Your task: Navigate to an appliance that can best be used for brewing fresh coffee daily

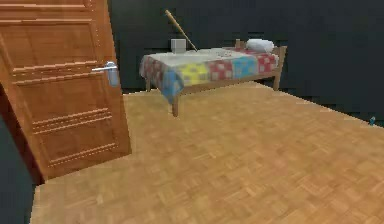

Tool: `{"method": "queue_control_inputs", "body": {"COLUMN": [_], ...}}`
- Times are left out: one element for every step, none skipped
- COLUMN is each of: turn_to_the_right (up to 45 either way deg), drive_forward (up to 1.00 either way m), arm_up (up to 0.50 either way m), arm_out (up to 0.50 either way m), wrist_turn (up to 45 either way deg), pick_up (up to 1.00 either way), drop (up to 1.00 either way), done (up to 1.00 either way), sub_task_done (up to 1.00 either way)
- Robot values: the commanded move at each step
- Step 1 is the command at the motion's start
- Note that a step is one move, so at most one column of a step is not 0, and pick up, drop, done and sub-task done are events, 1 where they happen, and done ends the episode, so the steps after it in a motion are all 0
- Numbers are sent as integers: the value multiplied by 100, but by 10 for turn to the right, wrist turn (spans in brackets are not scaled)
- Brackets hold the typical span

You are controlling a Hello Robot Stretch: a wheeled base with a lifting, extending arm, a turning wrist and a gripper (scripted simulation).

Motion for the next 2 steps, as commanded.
{"method": "queue_control_inputs", "body": {"turn_to_the_right": [450,120], "drive_forward": [0,0], "arm_up": [0,0], "arm_out": [0,0], "wrist_turn": [0,0], "pick_up": [0,0], "drop": [0,0], "done": [0,0], "sub_task_done": [0,0]}}
